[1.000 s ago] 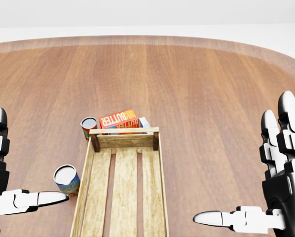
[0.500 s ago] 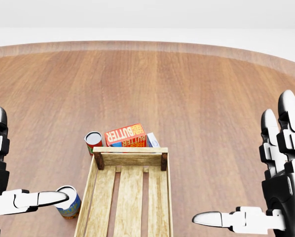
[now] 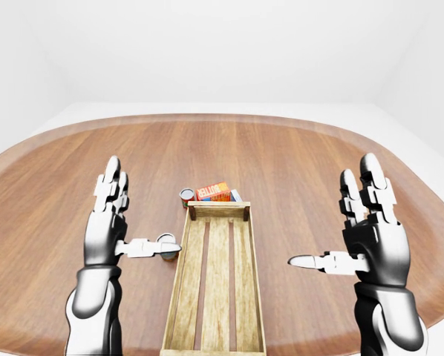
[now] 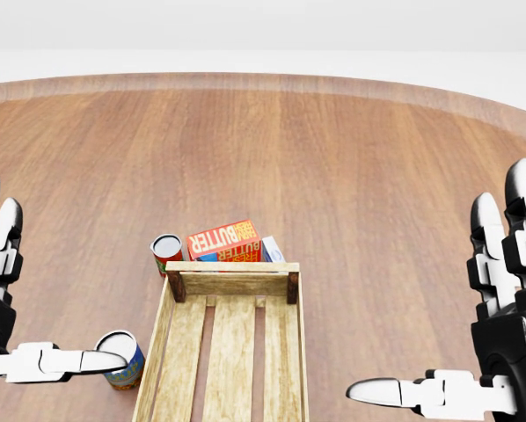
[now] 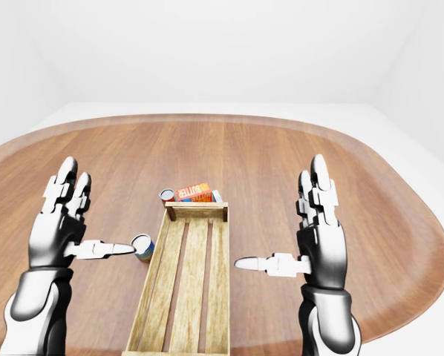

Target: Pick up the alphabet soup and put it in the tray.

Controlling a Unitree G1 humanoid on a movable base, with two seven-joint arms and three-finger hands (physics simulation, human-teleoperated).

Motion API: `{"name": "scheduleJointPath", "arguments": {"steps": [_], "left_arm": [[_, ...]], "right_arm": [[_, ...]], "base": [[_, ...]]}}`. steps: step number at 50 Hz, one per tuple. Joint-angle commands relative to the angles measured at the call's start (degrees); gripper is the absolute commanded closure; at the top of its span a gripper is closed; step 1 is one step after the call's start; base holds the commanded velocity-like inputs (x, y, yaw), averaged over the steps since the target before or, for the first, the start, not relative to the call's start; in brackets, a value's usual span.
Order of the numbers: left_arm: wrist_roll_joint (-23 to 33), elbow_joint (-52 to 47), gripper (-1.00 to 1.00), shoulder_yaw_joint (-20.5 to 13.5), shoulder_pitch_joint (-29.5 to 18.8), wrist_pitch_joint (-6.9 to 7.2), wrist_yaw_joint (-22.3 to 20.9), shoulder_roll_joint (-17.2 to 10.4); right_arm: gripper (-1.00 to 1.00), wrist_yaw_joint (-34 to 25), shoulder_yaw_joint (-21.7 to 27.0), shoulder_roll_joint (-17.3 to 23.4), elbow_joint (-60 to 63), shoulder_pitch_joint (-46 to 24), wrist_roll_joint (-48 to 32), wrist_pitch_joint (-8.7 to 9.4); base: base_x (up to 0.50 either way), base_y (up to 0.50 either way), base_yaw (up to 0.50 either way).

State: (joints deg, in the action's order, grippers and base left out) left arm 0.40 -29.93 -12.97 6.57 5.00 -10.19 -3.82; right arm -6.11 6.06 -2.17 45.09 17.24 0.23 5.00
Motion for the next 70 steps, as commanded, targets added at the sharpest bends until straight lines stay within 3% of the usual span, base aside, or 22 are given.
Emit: {"name": "scheduleJointPath", "arguments": {"steps": [1,3,9,11,12,18,19,23,26,42,45,63,70], "left_arm": [[10.1,4.7,-1.0,-2.1,-1.9,0.0,-5.1,-2.0],[11.5,4.4,-1.0,-3.1,-3.9,0.0,-5.9,-3.3],[20.0,5.0,-1.0,-2.1,-6.0,0.0,-9.8,-6.3],[21.1,5.6,-1.0,-2.4,-6.4,0.0,-10.3,-6.2],[26.6,12.9,-1.0,0.0,-9.9,0.0,-10.9,-9.6],[33.9,15.4,-1.0,0.1,-12.6,0.0,-14.8,-10.4],[47.1,38.7,-1.0,7.6,-22.5,0.0,-13.3,-18.1],[52.7,41.8,-1.0,5.9,-23.7,0.0,-14.5,-16.6],[55.8,44.8,-1.0,5.7,-25.0,0.0,-13.0,-16.5],[58.6,51.1,-1.0,7.0,-27.4,-0.58,-12.2,-15.5],[59.4,53.9,-1.0,7.6,-28.0,-1.81,-10.9,-15.9],[55.8,66.6,-1.0,9.3,-33.8,-3.0,-7.8,-16.2],[54.2,72.3,-1.0,10.3,-36.1,-4.94,-7.2,-16.0]], "right_arm": [[-1.0,0.1,-0.3,0.0,0.0,-0.1,0.2,0.0],[-1.0,0.2,-0.6,0.1,0.2,-0.1,0.1,0.0],[-1.0,0.2,-0.5,0.2,0.2,-0.2,0.4,0.0],[-1.0,0.2,-0.5,0.2,0.2,-0.2,0.4,0.0],[-1.0,0.0,-0.3,0.3,-0.3,-0.5,0.7,0.0],[-1.0,0.2,-1.0,0.2,0.2,-0.2,0.3,0.0],[-1.0,0.4,-2.3,0.2,0.4,-0.4,-0.4,0.0],[-1.0,0.8,-2.6,0.6,0.2,-0.5,-0.3,0.0],[-1.0,0.8,-2.3,0.7,0.6,-0.3,0.1,0.0],[-1.0,1.0,-1.9,0.6,1.0,-0.1,0.2,0.0],[-1.0,1.0,-2.0,0.5,1.0,-0.1,0.2,0.0],[-1.0,1.3,-2.6,0.8,-0.1,-0.7,-0.2,0.0],[-1.0,1.6,-3.3,0.9,-0.3,-0.9,-0.7,0.0]], "base": [[0.0,0.0,0.0],[0.0,0.0,0.0],[0.0,0.0,0.0],[0.0,0.0,0.0],[0.0,0.0,0.0],[0.0,0.0,0.0],[0.0,0.0,0.0],[0.0,0.0,0.0],[0.0,0.0,0.0],[0.0,0.0,0.0],[0.0,0.0,0.0],[0.0,0.0,0.0],[0.0,0.0,0.0]]}}
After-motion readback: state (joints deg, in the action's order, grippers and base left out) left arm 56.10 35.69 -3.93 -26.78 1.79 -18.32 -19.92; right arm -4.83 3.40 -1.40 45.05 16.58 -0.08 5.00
